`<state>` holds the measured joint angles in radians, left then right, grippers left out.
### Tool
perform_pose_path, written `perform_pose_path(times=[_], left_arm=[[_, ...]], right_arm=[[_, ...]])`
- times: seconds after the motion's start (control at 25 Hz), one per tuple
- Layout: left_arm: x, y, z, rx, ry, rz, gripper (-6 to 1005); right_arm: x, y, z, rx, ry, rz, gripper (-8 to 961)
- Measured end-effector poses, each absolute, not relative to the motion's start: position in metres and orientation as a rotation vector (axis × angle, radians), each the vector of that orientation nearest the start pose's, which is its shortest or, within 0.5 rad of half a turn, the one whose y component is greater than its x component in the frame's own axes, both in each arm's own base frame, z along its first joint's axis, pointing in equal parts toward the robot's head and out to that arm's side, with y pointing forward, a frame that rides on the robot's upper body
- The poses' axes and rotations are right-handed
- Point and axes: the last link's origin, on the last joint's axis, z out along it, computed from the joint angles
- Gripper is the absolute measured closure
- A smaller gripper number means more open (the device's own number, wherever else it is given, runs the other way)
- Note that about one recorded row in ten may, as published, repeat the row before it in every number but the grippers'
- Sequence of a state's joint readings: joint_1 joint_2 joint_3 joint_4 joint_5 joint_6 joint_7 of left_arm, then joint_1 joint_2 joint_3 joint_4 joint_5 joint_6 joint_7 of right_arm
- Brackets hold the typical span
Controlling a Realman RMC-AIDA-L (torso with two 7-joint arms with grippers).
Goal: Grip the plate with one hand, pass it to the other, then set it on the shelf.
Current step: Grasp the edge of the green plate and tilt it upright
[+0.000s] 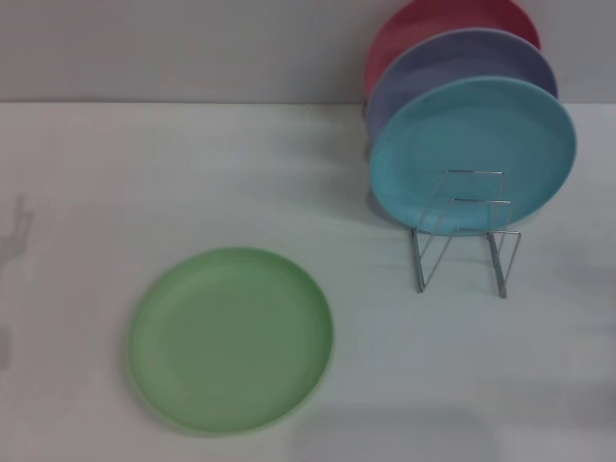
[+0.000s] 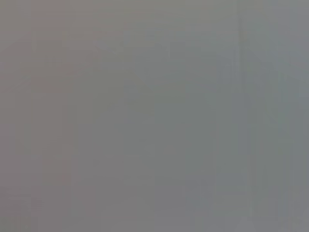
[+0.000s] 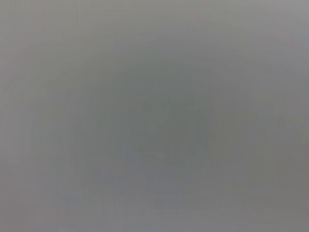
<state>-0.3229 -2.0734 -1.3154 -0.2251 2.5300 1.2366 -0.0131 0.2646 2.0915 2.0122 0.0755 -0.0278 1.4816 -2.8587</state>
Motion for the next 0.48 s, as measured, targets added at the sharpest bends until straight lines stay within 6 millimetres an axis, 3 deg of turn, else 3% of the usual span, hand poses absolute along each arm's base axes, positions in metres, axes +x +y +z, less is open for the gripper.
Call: perform_pose_path(times=[0.48], left_arm=[[-0.346,0.317,0.035,-1.441,-0.485,-0.584,186]], right_arm=[[0.38,0.253,0.055,-1.224,0.508,0.795,129]])
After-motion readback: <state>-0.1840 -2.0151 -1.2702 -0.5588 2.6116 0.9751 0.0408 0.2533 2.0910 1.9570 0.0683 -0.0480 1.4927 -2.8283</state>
